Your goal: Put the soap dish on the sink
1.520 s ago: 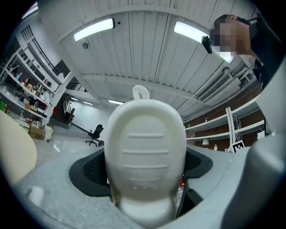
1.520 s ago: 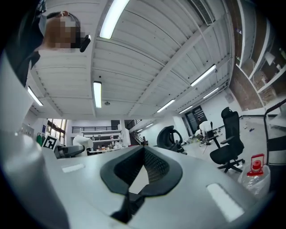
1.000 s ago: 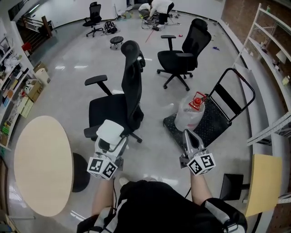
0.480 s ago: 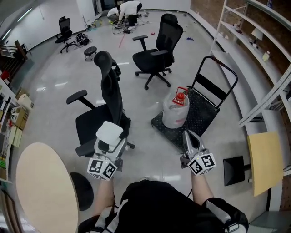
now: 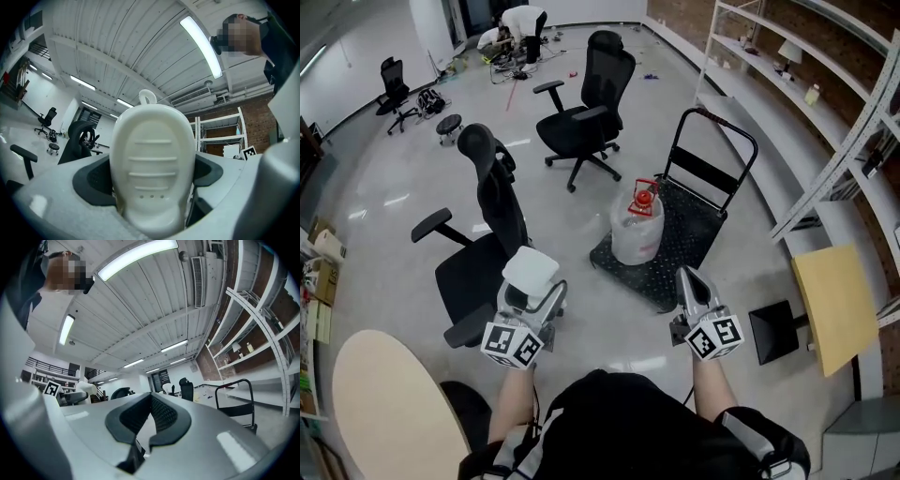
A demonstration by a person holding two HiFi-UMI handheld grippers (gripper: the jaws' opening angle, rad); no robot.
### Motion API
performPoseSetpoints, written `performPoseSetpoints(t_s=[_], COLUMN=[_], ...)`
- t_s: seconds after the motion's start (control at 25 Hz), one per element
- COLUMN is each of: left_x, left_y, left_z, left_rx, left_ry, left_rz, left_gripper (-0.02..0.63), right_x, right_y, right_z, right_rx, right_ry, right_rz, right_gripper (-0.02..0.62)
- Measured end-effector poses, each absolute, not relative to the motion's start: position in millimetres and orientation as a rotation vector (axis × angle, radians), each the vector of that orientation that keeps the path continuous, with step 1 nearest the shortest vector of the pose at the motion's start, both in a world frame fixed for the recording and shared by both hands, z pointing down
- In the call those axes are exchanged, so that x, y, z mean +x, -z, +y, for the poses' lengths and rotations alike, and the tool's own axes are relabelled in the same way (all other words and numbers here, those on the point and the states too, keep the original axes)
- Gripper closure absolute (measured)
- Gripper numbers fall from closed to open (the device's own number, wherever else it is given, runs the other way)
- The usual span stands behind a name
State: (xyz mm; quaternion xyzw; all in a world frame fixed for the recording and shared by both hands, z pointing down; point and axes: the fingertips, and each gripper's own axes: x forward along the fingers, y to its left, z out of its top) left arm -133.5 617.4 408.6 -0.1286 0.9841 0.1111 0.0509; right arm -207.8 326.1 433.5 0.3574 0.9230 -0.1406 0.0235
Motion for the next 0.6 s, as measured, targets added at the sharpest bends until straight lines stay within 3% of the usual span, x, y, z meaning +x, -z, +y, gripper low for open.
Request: performPoseSetpoints(t_s=[0.6], left_x=[-181], left_y=[-422], left_z=[541], left_rx=[-0.852], left_ry=[-0.4], left_rz=[2.95], left_gripper=[0.143], right_x=[-158], right_y=[-444], right_z=[237], right_rx=[0.647], right_ry=[0.4], right_rz=[3.01], right_gripper=[0.589])
